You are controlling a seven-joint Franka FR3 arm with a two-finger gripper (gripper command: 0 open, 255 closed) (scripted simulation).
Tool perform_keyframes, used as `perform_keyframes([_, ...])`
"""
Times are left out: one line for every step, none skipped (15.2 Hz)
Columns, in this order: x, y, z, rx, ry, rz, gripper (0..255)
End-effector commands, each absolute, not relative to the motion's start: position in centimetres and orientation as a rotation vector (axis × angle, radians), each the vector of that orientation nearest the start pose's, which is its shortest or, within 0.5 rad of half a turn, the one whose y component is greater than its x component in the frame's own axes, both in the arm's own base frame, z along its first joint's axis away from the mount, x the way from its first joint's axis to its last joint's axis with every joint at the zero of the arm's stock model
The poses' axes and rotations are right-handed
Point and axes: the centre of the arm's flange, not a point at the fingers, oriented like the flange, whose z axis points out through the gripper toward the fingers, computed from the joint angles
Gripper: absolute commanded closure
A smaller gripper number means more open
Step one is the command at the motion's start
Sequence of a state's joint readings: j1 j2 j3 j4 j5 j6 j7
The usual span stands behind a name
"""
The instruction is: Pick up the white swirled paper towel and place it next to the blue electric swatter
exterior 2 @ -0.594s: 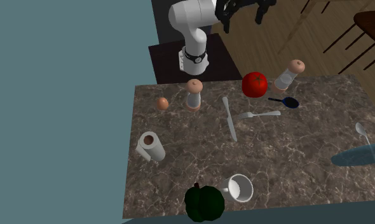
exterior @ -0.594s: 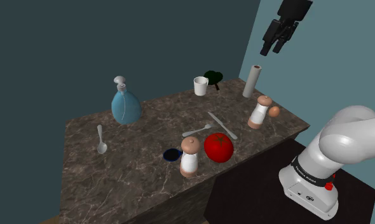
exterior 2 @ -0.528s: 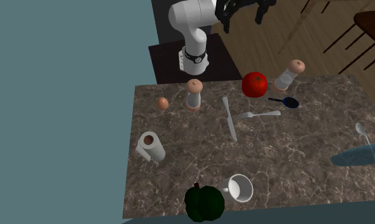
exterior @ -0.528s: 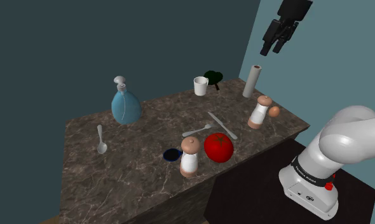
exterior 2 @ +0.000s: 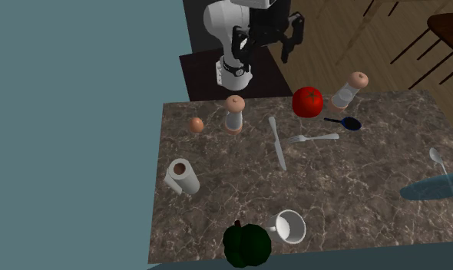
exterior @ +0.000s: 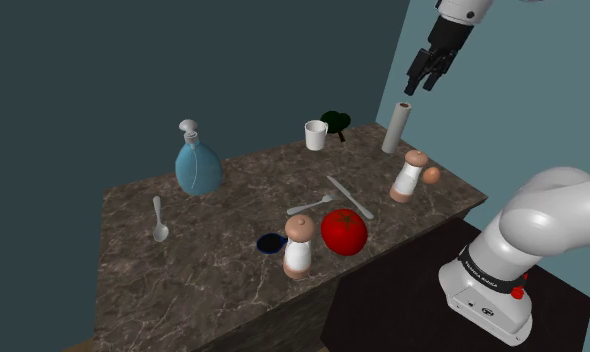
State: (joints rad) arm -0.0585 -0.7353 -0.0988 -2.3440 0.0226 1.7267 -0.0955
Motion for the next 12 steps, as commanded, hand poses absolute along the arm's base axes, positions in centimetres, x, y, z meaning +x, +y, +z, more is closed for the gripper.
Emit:
perform_keyframes([33.9, -7.7, 58.1, -3.067, 0.076, -0.204, 0])
perform_keyframes([34.4, -8.7, 57.5, -3.070, 0.083, -0.209, 0])
perform_keyframes([34.8, -9.7, 56.8, -3.074, 0.089, -0.214, 0])
perform_keyframes([35.3, -10.7, 56.2, -3.077, 0.096, -0.219, 0])
perform_keyframes([35.7, -11.7, 55.6, -3.080, 0.102, -0.225, 0])
perform_keyframes([36.1, -12.7, 55.0, -3.083, 0.109, -0.230, 0])
perform_keyframes([36.6, -13.7, 54.4, -3.086, 0.115, -0.235, 0])
perform_keyframes([37.0, -14.7, 53.8, -3.089, 0.122, -0.240, 0])
perform_keyframes([37.4, -15.7, 53.2, -3.092, 0.128, -0.245, 0])
perform_keyframes([37.9, -16.8, 52.6, -3.095, 0.135, -0.250, 0])
perform_keyframes([38.3, -17.8, 52.0, -3.098, 0.142, -0.255, 0])
perform_keyframes([38.7, -18.8, 51.4, -3.101, 0.148, -0.260, 0])
